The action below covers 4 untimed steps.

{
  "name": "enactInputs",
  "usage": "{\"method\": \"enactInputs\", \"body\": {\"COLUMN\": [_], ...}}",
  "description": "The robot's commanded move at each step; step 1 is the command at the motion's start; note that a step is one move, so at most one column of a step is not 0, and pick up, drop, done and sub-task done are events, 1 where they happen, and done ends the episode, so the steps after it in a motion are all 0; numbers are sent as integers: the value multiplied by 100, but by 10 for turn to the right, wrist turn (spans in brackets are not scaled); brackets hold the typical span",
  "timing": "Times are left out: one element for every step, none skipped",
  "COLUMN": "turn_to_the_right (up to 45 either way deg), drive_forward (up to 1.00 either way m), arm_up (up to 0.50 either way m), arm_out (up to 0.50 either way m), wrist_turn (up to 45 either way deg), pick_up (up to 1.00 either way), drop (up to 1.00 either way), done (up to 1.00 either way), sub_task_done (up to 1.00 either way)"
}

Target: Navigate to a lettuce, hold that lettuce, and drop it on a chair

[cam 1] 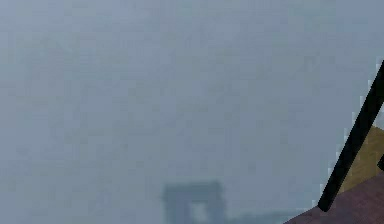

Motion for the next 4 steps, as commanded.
{"method": "enactInputs", "body": {"turn_to_the_right": [0, 0, 0, 0], "drive_forward": [0, 0, 0, 0], "arm_up": [0, -44, -50, 0], "arm_out": [0, 0, 0, 0], "wrist_turn": [300, 0, 0, 0], "pick_up": [0, 0, 0, 0], "drop": [0, 0, 0, 100], "done": [0, 0, 0, 0], "sub_task_done": [0, 0, 0, 0]}}
